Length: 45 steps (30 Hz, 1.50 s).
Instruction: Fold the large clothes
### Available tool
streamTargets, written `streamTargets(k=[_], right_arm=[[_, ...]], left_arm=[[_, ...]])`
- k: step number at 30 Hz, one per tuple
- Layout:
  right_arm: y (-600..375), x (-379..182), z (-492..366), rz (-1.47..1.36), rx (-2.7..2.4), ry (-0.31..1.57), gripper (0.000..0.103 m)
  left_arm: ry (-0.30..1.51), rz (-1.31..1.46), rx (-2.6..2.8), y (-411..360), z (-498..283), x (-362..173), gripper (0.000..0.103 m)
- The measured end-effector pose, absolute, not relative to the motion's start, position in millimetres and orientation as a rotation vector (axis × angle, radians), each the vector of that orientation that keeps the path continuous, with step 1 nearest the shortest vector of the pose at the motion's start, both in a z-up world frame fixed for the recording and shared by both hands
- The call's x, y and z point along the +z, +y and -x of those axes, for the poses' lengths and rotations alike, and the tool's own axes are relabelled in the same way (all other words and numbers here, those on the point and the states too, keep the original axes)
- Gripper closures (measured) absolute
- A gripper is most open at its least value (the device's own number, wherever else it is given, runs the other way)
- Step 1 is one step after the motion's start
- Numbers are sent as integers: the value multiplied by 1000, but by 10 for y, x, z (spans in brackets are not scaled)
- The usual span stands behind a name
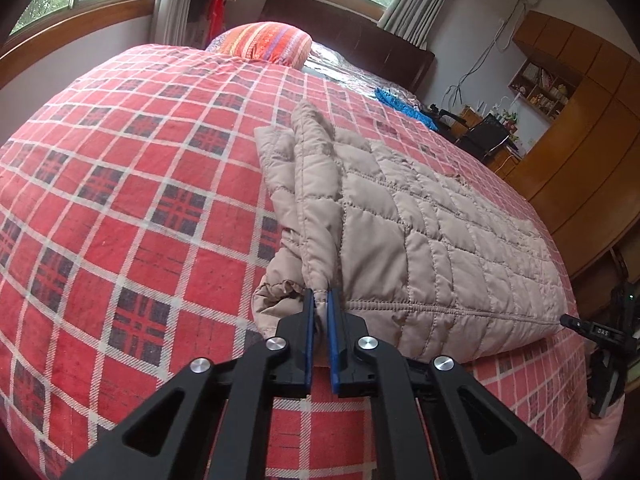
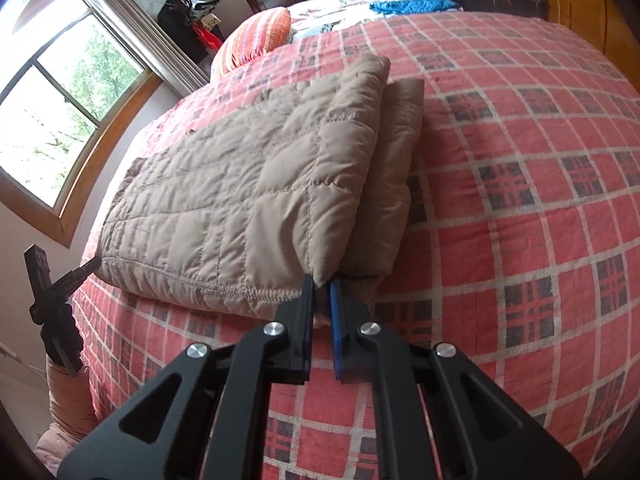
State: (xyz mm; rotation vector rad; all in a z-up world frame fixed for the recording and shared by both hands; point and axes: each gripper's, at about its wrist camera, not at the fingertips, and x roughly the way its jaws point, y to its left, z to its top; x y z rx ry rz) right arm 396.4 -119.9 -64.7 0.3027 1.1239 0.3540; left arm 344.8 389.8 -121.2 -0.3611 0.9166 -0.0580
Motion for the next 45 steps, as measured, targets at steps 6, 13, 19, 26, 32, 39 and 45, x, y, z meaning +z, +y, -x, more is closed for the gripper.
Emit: streamTargets(k=[6,13,19,26,32,39,45], right_arm=[[-1229,-979,-4039,-340,344,1182,96],[-1137,-1071,-4084,-300,315,1189,95],[-1093,-1054,-4092,-298,294,1205,93],[-1087,-742,-3968,-288,293,1162,77],[-1138,-350,-4022,-282,280,1073,44],[-1199,-270,-4347,-319,280,1065,38],[-1242,-382,-4625,-373,292,1094,36]], left_arm=[[959,355,-48,3949,-3482,-1486,96],[961,286,-20,3868,-3513,-1579,94],[966,266,-3,3839,-3532,-1565,91],[931,306,-15,3949,-3398,-1265,63],[888,335,-10,4128,-3509,-983,46],[910,371,-45,4163,-3849,-958,38],[939,391,-61,4182,-4112,-1067,37]])
